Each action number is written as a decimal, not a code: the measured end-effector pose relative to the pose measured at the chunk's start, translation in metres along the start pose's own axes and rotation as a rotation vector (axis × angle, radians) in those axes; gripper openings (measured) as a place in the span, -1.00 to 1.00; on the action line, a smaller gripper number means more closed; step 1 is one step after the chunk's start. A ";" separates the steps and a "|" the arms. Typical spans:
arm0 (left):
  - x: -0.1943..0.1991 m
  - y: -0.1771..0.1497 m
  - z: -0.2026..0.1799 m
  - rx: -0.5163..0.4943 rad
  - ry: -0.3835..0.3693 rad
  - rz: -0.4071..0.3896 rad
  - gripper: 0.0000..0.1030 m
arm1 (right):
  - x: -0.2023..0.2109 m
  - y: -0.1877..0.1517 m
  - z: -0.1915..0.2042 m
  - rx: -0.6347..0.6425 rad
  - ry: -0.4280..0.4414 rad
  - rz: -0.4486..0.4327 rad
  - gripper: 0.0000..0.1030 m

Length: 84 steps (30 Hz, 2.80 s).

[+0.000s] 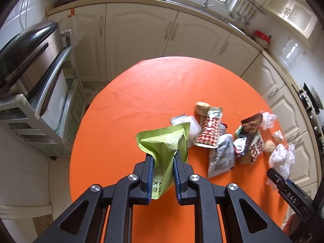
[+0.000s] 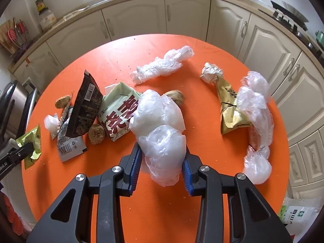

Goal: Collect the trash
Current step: 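Grasp the green snack bag with the left tool while the right tool grasps a plastic bag, then carry both items over the blue bucket and open both tools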

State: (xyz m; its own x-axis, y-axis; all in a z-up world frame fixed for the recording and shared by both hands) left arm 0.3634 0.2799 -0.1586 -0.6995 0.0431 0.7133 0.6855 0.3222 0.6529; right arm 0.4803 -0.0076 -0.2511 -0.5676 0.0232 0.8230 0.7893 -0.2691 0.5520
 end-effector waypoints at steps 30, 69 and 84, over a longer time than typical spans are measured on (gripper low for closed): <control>0.078 -0.044 -0.215 -0.415 -0.244 -0.085 -0.75 | 0.147 -0.023 -0.128 -0.261 -0.065 -0.271 -0.29; -0.121 -0.256 -0.580 -0.910 -0.285 0.257 0.32 | 0.141 -0.129 -0.431 -0.676 -0.338 -0.182 -0.28; -0.166 -0.238 -0.586 -0.872 -0.233 0.253 0.31 | 0.097 -0.098 -0.426 -0.646 -0.248 -0.171 0.79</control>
State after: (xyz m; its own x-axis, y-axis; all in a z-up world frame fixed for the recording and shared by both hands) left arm 0.4346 -0.3580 -0.2825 -0.4668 0.2342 0.8528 0.6661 -0.5412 0.5132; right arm 0.2481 -0.3886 -0.2831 -0.5407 0.3134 0.7807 0.3534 -0.7575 0.5489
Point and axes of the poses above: each gripper's, at about its wrist camera, not at the fingertips, and x roughly against the way its jaws point, z to its left, y to its top, the point moved 9 cm from there along -x, roughly the way its jaws point, and after that the axes turned 13 degrees about -z, right-handed, at the moved point
